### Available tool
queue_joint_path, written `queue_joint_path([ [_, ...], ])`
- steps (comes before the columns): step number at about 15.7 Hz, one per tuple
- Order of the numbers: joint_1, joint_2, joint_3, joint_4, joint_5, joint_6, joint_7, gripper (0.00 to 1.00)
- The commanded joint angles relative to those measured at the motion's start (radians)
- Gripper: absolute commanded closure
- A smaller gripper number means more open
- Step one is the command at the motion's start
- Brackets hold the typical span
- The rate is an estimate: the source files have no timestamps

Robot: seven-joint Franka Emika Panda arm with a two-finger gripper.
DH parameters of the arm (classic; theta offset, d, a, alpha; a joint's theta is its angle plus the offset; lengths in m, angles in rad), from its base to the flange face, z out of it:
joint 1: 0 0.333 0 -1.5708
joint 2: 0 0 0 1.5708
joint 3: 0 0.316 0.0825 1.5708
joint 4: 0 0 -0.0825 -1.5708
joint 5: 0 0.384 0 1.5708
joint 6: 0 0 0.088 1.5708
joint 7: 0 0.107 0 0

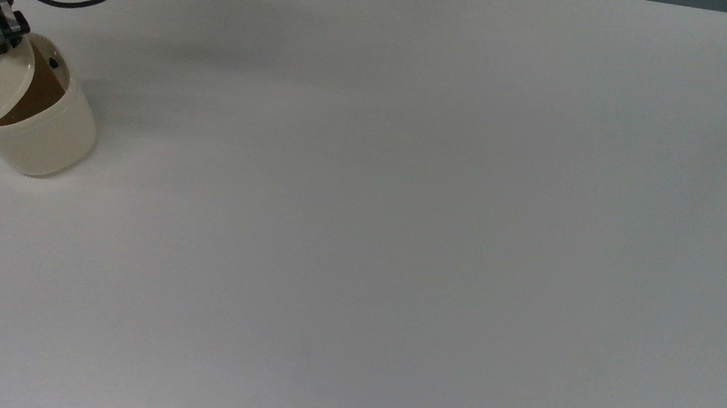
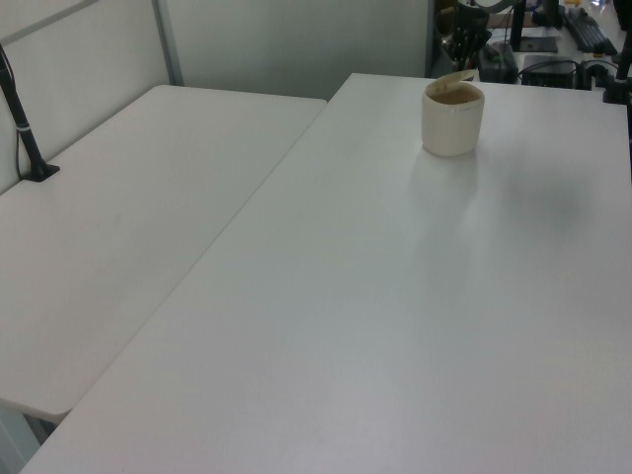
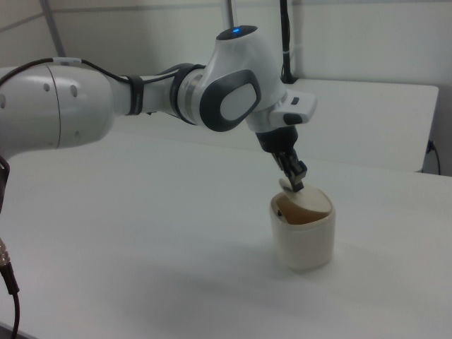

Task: Close the trash bin
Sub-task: 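Push the open lid down onto the bin rim with the gripper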

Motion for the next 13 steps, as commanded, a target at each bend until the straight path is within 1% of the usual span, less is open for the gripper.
queue_joint_path([
  [1, 0.027, 0.011, 0.001, -0.025, 0.002, -0.017, -0.017, 1.00],
  [7, 0.031, 0.064, 0.001, -0.023, 0.001, -0.014, -0.021, 1.00],
  [13, 0.030, 0.050, 0.001, -0.011, 0.004, -0.023, -0.018, 1.00],
])
